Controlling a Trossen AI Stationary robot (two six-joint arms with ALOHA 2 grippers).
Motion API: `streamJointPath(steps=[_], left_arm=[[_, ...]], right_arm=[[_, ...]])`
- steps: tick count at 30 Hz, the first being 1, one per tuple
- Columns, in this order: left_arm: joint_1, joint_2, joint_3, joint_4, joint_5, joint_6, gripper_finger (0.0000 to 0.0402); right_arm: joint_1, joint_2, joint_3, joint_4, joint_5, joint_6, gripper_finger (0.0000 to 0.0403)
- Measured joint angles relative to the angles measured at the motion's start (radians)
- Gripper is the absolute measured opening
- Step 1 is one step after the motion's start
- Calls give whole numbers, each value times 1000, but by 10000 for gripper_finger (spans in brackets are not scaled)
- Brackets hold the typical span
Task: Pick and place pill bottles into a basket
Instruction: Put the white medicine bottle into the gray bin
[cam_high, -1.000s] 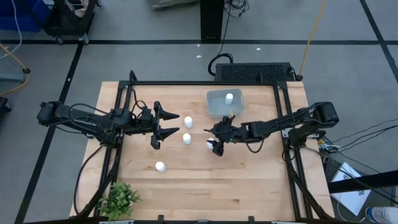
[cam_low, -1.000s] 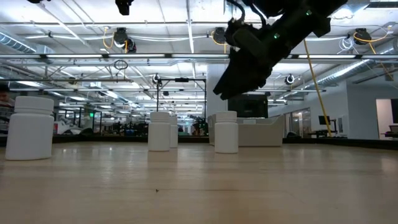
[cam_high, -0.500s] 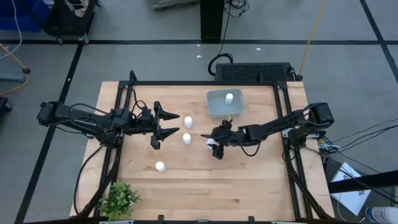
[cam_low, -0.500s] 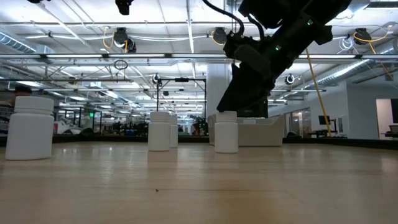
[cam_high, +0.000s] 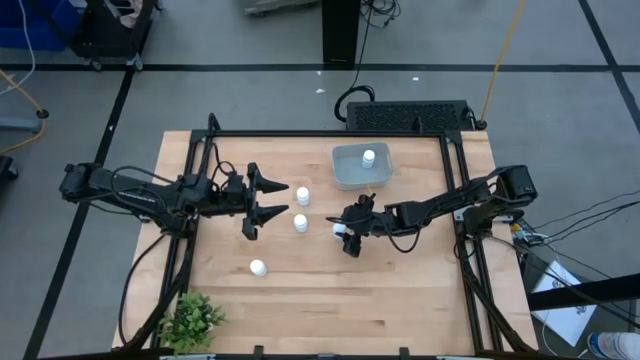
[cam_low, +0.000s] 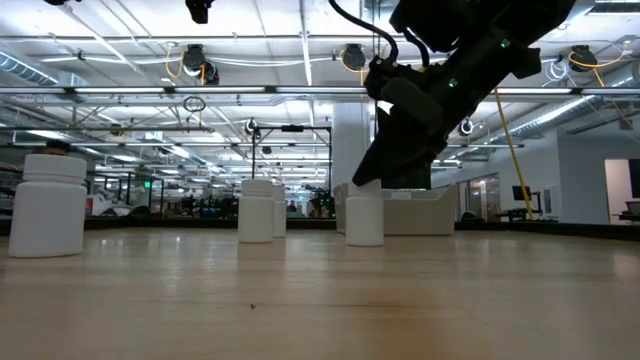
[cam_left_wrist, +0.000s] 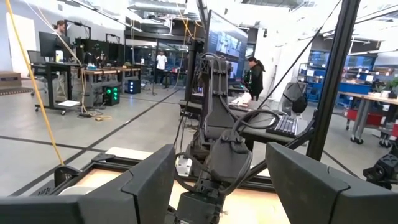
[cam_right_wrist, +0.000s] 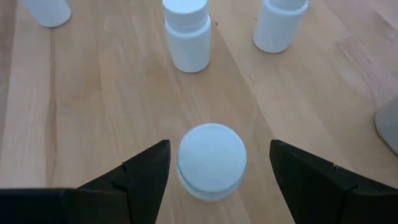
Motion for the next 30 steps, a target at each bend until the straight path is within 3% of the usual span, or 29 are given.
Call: streamJointPath(steps=[7,24,30], left_arm=[[0,0,0,0,0,0,255],[0,0,0,-4,0,0,255],[0,0,0,-5,0,0,255]], right_arm=[[0,0,0,0,-46,23,251],[-2,42,-1,44,-47,16,173],[-2,41,-1,45,-47,15,166]])
